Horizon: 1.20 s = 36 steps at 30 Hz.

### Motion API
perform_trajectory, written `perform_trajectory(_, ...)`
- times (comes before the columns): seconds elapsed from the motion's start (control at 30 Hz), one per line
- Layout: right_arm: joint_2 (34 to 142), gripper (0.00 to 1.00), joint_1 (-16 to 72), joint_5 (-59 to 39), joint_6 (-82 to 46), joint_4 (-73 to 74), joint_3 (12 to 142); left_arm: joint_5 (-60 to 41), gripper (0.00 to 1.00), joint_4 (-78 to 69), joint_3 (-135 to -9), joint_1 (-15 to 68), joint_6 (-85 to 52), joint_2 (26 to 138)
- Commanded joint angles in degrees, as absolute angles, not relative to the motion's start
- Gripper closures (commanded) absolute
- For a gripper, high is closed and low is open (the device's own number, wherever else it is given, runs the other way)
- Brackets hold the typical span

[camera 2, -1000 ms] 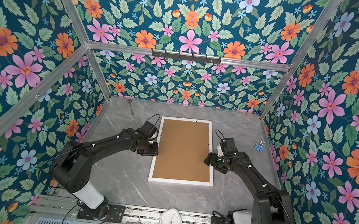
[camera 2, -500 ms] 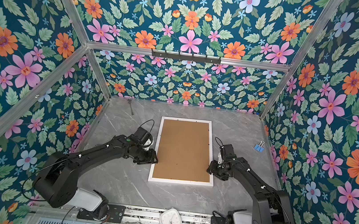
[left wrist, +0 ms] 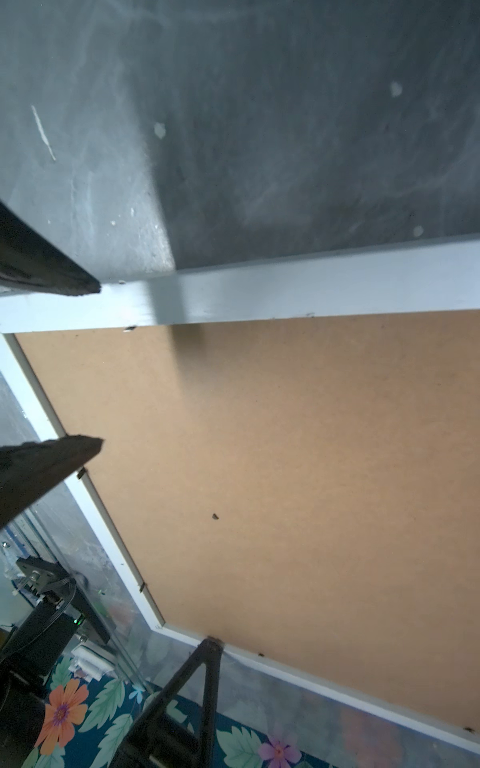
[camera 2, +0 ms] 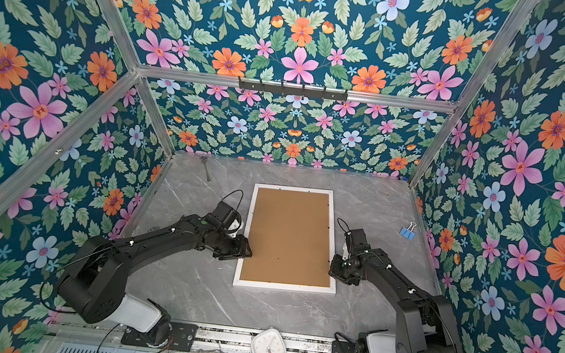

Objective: Put the photo into the frame

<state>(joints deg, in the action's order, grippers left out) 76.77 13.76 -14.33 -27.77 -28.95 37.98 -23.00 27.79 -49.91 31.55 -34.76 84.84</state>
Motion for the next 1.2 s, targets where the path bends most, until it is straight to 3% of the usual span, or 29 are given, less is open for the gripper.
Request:
perform_trajectory(0.0,77.1,0.7,13.9,-13.3,-27.1,-28.6,38.0,-24.2,0.43,26.9,-49.8,31.6,-35.2,85.1)
perform_trajectory(0.73,78.8,0.86,14.6,-13.4,-26.8,-28.3,38.6,-25.6,0.44,22.2,-49.1,32.0,-36.4,88.7)
perform_trajectory(1.17,78.9,0.89,14.6,-13.5,-26.7,-28.3,38.7,-22.4,0.45,23.3,-50.0,35.0,-37.5,90.9)
